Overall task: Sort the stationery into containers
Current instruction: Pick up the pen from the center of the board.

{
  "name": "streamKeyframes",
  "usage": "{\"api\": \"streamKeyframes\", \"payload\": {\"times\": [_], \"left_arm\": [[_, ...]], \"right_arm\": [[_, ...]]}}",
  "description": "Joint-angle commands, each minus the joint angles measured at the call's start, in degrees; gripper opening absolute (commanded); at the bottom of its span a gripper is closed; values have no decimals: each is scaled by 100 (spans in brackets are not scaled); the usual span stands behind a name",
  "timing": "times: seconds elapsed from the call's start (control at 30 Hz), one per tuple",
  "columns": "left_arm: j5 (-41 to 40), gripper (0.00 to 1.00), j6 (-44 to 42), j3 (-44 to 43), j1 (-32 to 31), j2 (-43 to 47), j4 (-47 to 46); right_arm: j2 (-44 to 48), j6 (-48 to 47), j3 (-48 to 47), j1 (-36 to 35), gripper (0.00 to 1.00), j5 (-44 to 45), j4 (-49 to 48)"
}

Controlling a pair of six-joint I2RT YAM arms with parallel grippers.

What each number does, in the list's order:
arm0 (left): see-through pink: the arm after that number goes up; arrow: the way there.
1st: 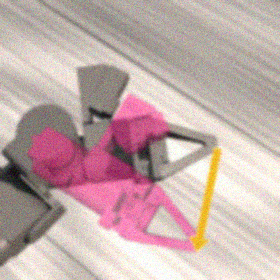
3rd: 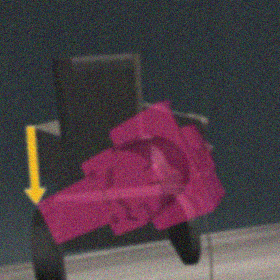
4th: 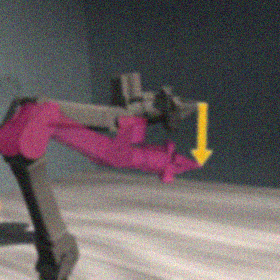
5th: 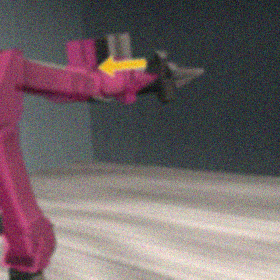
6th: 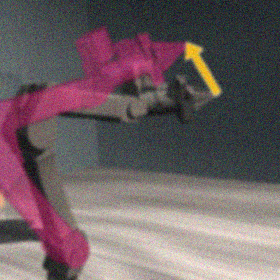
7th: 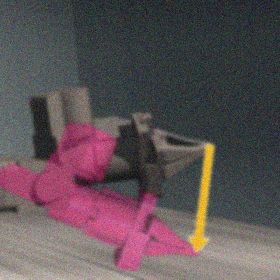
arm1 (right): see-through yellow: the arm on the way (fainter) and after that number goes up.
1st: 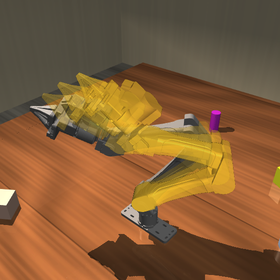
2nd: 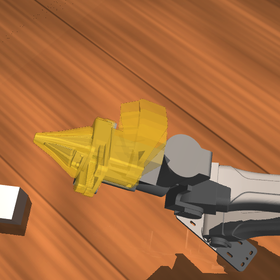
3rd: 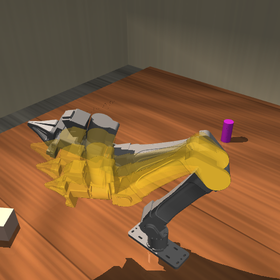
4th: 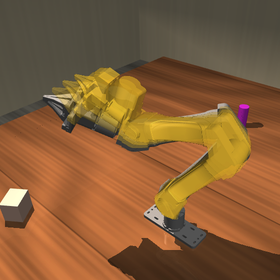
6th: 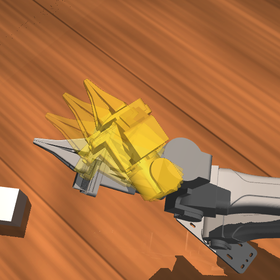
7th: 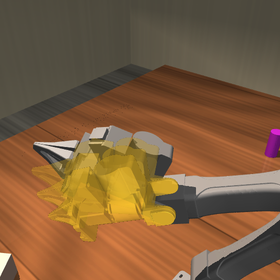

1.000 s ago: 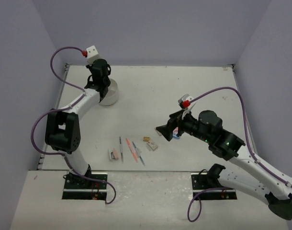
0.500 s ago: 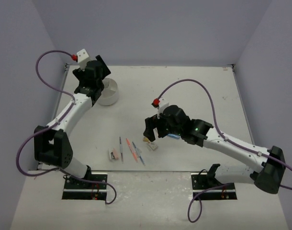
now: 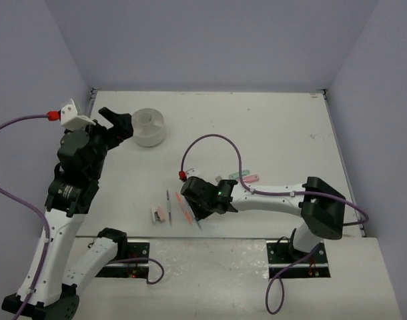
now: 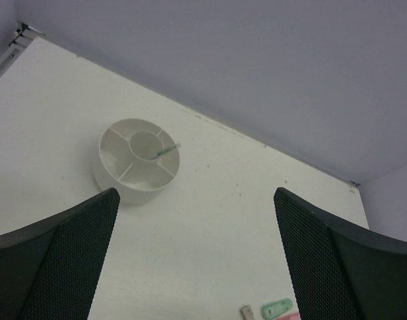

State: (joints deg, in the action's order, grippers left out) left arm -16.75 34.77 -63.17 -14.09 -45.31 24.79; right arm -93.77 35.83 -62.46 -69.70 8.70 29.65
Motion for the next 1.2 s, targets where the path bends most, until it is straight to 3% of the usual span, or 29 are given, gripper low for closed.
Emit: {"api": "streamKeyframes", "payload": {"times": [0.0,0.33,1.17], "left_arm": [[601,100,-367,88,31,211,846],[171,100,-768,273,38,239,1239],[120,100,-904,525,38,134,1116]], "right_arm": [[-290,378,-364,-111,30,305,45],[-967,561,-664,-264,26,679,325],[-1321,497,-803,-264,23,611,392]]}}
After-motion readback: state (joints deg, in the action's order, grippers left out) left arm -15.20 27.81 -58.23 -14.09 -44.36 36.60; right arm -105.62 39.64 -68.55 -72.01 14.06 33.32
